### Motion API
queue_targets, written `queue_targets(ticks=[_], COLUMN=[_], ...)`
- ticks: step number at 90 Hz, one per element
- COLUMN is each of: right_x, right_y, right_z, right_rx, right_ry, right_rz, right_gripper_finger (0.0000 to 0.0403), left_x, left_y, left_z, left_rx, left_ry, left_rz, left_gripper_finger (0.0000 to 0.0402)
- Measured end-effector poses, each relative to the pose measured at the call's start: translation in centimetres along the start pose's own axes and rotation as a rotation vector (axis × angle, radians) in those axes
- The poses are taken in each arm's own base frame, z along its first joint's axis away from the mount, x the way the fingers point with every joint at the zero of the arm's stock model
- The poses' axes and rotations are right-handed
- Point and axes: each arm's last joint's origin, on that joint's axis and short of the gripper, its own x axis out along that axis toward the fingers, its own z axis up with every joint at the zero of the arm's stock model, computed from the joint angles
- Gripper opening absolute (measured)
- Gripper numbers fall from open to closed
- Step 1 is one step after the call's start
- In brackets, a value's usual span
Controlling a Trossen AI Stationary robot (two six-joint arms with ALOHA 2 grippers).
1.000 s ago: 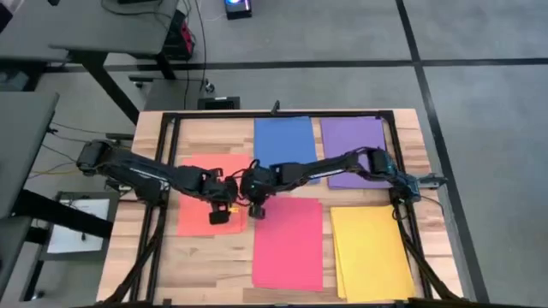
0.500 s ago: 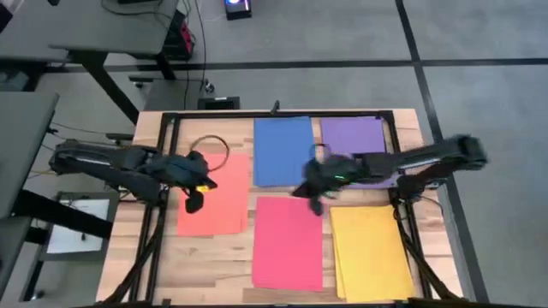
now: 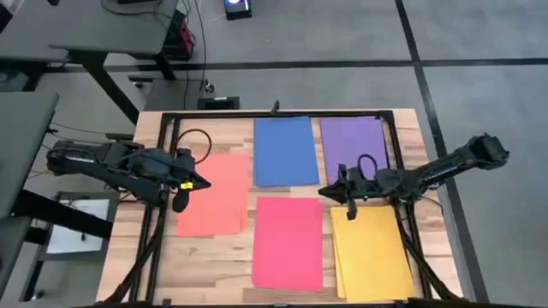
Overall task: Organize paper
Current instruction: Return to Home Position
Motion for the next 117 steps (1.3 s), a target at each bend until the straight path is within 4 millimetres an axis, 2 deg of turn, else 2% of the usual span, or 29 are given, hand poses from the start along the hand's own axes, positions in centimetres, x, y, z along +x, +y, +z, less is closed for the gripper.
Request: queue_targets(ticks=[10, 26, 50, 72, 92, 117], right_x=[-1.1, -3.3, -4.4, -6.2, -7.4, -7.7], right_y=[-1.1, -2.4, -2.9, -3.6, -3.4, -3.9], right_z=[-1.9, -3.7, -3.5, -4.3, -3.3, -2.7], right_rx=[-0.043, -0.044, -0.104, -0.166, -0.271, -0.287], right_ry=[0.048, 0.041, 0.089, 0.229, 0.154, 0.115], right_rz=[-0.028, -0.053, -0.096, -0.146, -0.062, -0.094], right_gripper_finger=[0.0, 0.0, 0.0, 0.0, 0.0, 0.0], left_x=[0.0, -0.2, -0.2, -0.2, -0.4, -1.2], left_y=[-0.3, -0.4, -0.4, -0.4, -0.4, -0.3], left_z=[-0.1, -0.6, -0.7, -0.7, -0.8, -0.5], left_rx=[-0.029, -0.08, -0.09, -0.09, -0.081, -0.077], left_ry=[0.017, 0.059, 0.072, 0.07, 0.061, -0.004], left_rz=[-0.039, -0.044, -0.042, -0.042, -0.046, -0.075], left_gripper_finger=[0.0, 0.0, 0.0, 0.0, 0.0, 0.0])
